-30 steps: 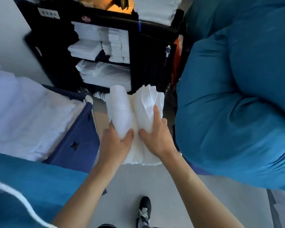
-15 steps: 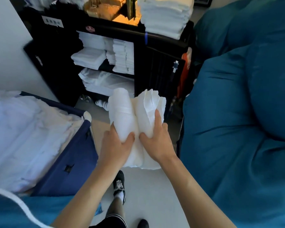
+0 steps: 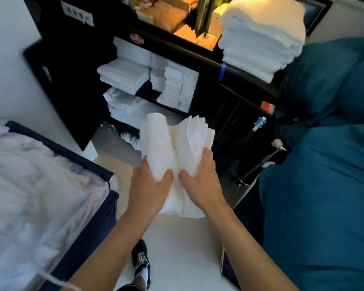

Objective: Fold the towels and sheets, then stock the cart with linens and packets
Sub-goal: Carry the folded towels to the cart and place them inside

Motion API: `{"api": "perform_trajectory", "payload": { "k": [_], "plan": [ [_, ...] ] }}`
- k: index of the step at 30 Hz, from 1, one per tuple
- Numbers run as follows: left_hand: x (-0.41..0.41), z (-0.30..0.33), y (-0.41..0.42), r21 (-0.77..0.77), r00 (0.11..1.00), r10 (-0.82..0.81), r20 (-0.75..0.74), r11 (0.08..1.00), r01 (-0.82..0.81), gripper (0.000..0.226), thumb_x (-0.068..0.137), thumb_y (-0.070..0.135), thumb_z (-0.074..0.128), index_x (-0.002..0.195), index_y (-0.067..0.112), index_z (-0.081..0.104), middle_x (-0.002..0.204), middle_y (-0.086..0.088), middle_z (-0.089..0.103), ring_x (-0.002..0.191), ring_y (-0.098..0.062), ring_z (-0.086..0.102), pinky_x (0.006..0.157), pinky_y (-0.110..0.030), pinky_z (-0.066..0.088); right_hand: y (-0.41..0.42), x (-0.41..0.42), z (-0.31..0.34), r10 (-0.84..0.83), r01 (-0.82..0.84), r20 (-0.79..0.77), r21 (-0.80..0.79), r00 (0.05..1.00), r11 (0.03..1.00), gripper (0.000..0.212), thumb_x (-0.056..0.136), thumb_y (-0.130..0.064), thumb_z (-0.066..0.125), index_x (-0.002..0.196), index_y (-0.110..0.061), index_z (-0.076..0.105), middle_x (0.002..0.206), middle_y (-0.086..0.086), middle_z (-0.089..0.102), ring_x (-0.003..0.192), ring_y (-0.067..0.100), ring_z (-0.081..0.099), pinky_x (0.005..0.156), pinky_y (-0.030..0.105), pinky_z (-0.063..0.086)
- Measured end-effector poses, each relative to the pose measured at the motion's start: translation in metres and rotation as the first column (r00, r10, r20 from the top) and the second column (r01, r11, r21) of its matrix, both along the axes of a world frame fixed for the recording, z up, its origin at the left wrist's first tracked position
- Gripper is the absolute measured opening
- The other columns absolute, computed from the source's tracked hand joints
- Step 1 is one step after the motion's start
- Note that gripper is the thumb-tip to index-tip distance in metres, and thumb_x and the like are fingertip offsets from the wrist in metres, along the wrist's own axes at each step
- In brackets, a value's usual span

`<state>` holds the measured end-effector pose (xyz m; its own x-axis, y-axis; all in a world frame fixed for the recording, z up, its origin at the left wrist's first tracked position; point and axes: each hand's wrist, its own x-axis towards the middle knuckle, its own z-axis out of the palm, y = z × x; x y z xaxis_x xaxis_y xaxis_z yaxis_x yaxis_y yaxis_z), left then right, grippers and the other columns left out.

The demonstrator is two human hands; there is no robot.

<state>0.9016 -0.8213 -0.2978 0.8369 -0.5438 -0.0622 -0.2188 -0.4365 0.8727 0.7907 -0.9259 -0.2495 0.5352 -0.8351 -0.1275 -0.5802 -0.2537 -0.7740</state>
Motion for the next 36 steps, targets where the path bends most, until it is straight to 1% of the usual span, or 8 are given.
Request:
{"api": "perform_trajectory", "payload": {
  "k": [5, 9, 13, 20, 22, 25, 29, 36],
  "plan": [
    [0.074, 0.003, -0.020, 0.018, 0.998, 0.068, -0.002, 0.998, -0.068, 0.072, 0.074, 0.067, 0.059, 0.132, 0.026, 0.048, 0.116, -0.001, 0.059, 0.100, -0.021, 0.061, 0.081, -0.043, 0.056, -0.025, 0.080, 0.001, 0.034, -0.034, 0.000, 0.004, 0.999, 0.999, 0.085, 0.076, -0.046, 0.067, 0.146, -0.038, 0.020, 0.128, -0.005, 0.043, 0.106, 0.019, 0.055, 0.081, 0.042, 0.057],
    [0.112, 0.006, -0.023, 0.022, 0.991, 0.130, -0.009, 0.991, -0.130, 0.072, 0.075, 0.064, 0.062, 0.132, 0.024, 0.046, 0.119, -0.003, 0.058, 0.101, -0.023, 0.061, 0.082, -0.045, 0.057, -0.034, 0.123, 0.001, 0.087, -0.087, 0.018, 0.002, 0.996, 0.996, 0.086, 0.076, -0.045, 0.068, 0.147, -0.037, 0.020, 0.129, -0.005, 0.043, 0.107, 0.016, 0.054, 0.075, 0.030, 0.050],
    [0.148, 0.009, -0.029, -0.024, 0.986, 0.168, -0.011, 0.985, -0.168, 0.074, 0.074, 0.066, 0.057, 0.133, 0.023, 0.046, 0.119, -0.002, 0.060, 0.100, -0.022, 0.061, 0.079, -0.040, 0.054, -0.048, 0.168, 0.004, 0.144, -0.144, 0.020, -0.001, 0.989, 0.990, 0.087, 0.076, -0.043, 0.070, 0.148, -0.035, 0.021, 0.132, -0.003, 0.044, 0.114, 0.020, 0.053, 0.089, 0.042, 0.054],
    [0.197, 0.004, -0.063, -0.055, 0.976, 0.217, -0.020, 0.975, -0.218, 0.065, 0.077, 0.066, 0.057, 0.127, 0.027, 0.048, 0.113, 0.003, 0.060, 0.096, -0.017, 0.062, 0.075, -0.039, 0.055, -0.092, 0.225, -0.002, 0.226, -0.226, 0.028, -0.006, 0.974, 0.974, 0.086, 0.080, -0.043, 0.069, 0.150, -0.035, 0.019, 0.133, -0.002, 0.043, 0.114, 0.021, 0.053, 0.089, 0.045, 0.055],
    [0.211, -0.001, -0.080, -0.050, 0.972, 0.233, -0.019, 0.971, -0.234, 0.058, 0.077, 0.065, 0.058, 0.121, 0.030, 0.048, 0.110, 0.004, 0.060, 0.094, -0.016, 0.061, 0.070, -0.033, 0.051, -0.111, 0.242, -0.010, 0.247, -0.247, 0.018, 0.005, 0.969, 0.969, 0.085, 0.081, -0.044, 0.068, 0.150, -0.036, 0.019, 0.133, -0.002, 0.043, 0.112, 0.020, 0.054, 0.088, 0.045, 0.055],
    [0.231, -0.010, -0.112, -0.037, 0.967, 0.254, 0.009, 0.967, -0.253, 0.052, 0.076, 0.063, 0.058, 0.117, 0.032, 0.046, 0.106, 0.005, 0.059, 0.089, -0.013, 0.058, 0.061, -0.021, 0.040, -0.145, 0.266, -0.023, 0.271, -0.272, 0.033, 0.019, 0.962, 0.962, 0.082, 0.081, -0.044, 0.067, 0.149, -0.038, 0.020, 0.132, -0.004, 0.042, 0.111, 0.018, 0.052, 0.081, 0.036, 0.050],
    [0.261, -0.026, -0.165, 0.019, 0.957, 0.291, -0.008, 0.957, -0.291, 0.063, 0.079, 0.060, 0.060, 0.130, 0.026, 0.047, 0.115, 0.000, 0.060, 0.097, -0.019, 0.060, 0.072, -0.035, 0.050, -0.202, 0.301, -0.040, 0.302, -0.304, 0.042, 0.066, 0.953, 0.950, 0.084, 0.080, -0.042, 0.067, 0.149, -0.036, 0.021, 0.138, -0.003, 0.043, 0.118, 0.018, 0.051, 0.088, 0.038, 0.050],
    [0.313, -0.035, -0.249, 0.121, 0.930, 0.369, 0.008, 0.922, -0.367, 0.066, 0.081, 0.057, 0.064, 0.134, 0.024, 0.044, 0.120, -0.006, 0.059, 0.102, -0.024, 0.061, 0.080, -0.041, 0.053, -0.291, 0.363, -0.058, 0.365, -0.369, 0.059, 0.135, 0.929, 0.919, 0.085, 0.082, -0.037, 0.070, 0.150, -0.034, 0.020, 0.136, -0.007, 0.040, 0.122, 0.018, 0.047, 0.092, 0.037, 0.046]
  ]
}}
